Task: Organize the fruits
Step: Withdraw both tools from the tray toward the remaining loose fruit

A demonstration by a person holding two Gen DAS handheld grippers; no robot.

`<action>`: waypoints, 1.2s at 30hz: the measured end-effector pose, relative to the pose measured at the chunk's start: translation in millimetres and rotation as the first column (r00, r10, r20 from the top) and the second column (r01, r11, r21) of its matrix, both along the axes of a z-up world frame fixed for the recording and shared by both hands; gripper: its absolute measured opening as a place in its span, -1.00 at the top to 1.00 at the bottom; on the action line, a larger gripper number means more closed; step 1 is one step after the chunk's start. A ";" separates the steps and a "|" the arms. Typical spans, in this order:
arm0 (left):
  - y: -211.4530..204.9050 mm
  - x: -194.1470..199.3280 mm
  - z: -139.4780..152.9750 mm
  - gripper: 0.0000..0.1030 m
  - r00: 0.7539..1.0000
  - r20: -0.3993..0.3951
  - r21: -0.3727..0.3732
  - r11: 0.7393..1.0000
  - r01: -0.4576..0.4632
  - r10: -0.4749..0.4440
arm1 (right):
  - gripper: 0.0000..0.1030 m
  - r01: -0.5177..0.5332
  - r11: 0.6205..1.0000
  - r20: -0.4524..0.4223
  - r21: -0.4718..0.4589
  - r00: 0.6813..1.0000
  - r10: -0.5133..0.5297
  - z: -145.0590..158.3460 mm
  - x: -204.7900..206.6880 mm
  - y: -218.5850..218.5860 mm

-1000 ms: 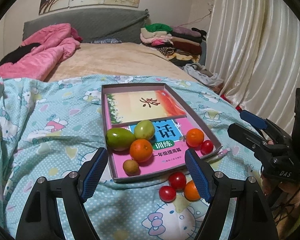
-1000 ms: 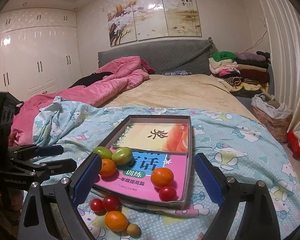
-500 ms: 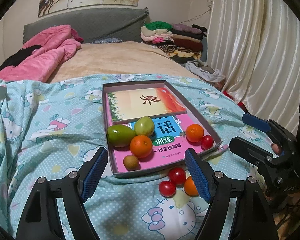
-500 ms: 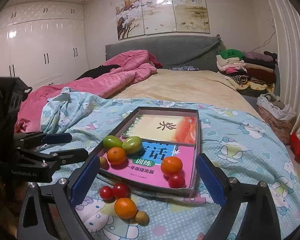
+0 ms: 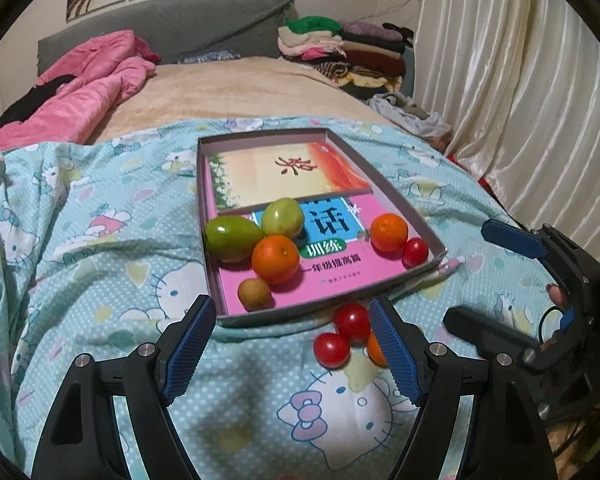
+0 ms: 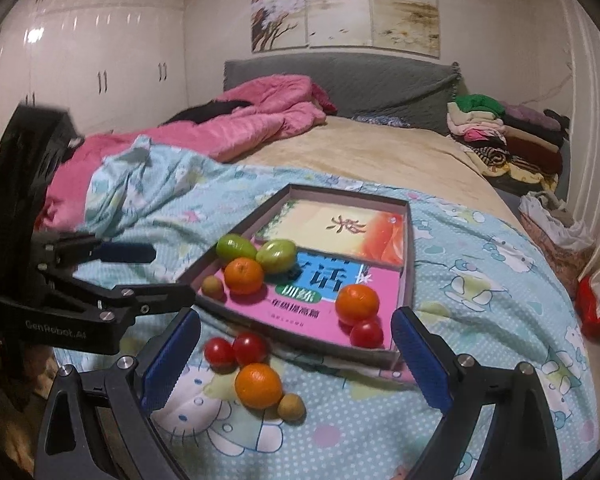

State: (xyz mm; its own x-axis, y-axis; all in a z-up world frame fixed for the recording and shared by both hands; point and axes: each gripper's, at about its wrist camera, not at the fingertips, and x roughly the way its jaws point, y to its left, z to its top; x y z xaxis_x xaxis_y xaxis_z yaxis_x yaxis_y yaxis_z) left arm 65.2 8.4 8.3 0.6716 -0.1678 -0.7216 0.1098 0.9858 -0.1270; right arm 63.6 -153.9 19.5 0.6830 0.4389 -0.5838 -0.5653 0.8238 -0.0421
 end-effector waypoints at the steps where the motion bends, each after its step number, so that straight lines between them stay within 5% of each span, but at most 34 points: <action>1: -0.4 -0.4 -0.7 -0.56 1.000 -0.005 0.000 1.000 -0.002 0.002 | -0.88 -0.012 1.000 -0.009 -0.009 1.000 0.012 -2.3 -0.6 2.1; 31: -2.9 4.2 -22.2 -0.56 0.991 -0.135 -0.041 0.999 0.008 -0.014 | -0.87 -0.103 0.986 -0.168 -0.128 0.982 0.080 -39.2 9.6 24.7; 36: -5.4 8.0 -31.8 -0.56 0.984 -0.177 -0.043 0.999 0.025 -0.033 | -0.71 -0.132 0.982 -0.204 -0.132 0.973 0.104 -45.1 12.2 28.7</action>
